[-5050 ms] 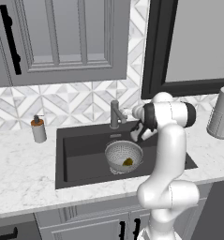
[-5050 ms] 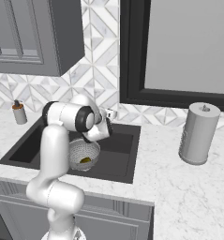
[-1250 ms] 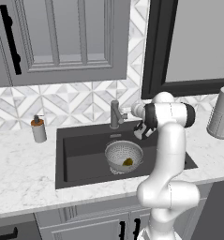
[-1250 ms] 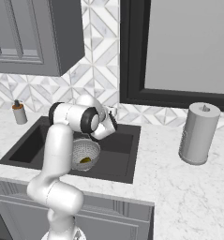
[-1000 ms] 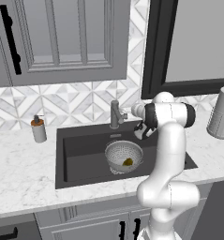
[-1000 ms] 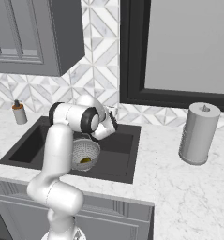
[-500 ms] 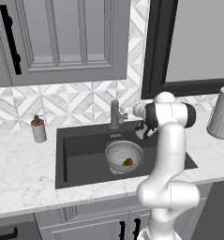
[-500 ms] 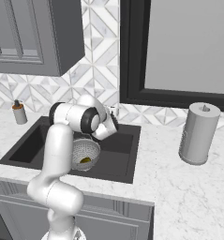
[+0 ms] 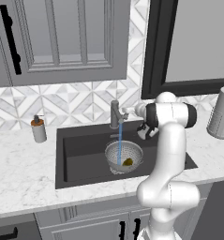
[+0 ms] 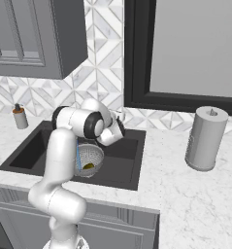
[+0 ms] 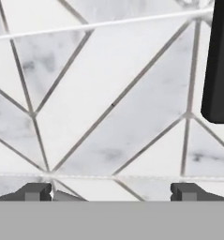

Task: Put the colander in the sink, put the kiwi in the colander, and turn on the sink faucet and pour water over the colander.

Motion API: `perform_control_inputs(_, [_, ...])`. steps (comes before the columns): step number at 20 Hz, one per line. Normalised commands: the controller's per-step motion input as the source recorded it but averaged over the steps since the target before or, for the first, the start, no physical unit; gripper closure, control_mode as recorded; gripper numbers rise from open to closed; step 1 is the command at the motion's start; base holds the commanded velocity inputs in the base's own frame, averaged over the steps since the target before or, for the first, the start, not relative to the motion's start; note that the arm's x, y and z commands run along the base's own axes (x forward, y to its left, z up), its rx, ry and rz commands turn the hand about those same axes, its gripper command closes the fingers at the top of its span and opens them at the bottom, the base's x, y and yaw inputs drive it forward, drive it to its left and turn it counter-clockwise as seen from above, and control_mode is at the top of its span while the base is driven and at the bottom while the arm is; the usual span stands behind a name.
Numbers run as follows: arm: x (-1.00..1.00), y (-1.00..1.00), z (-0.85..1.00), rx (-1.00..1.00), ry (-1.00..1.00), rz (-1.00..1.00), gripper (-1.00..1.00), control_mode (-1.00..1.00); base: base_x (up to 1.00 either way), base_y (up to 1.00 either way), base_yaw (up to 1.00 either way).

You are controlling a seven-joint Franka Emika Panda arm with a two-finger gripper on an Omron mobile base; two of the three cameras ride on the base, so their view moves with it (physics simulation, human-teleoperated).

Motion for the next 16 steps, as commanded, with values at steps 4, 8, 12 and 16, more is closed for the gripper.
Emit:
perform_control_inputs(4, [0.0, -0.66, 0.0, 0.0, 0.0, 0.0, -1.0, -1.0, 0.0, 0.0, 0.0])
perform_control_inputs(8, [0.0, -0.64, 0.0, 0.0, 0.0, 0.0, -1.0, -1.0, 0.0, 0.0, 0.0])
perform_control_inputs(12, [0.01, -0.57, 0.0, 0.0, 0.0, 0.0, -1.0, -1.0, 0.0, 0.0, 0.0])
perform_control_inputs(16, [0.01, -0.41, 0.0, 0.0, 0.0, 0.0, -1.0, -1.0, 0.0, 0.0, 0.0])
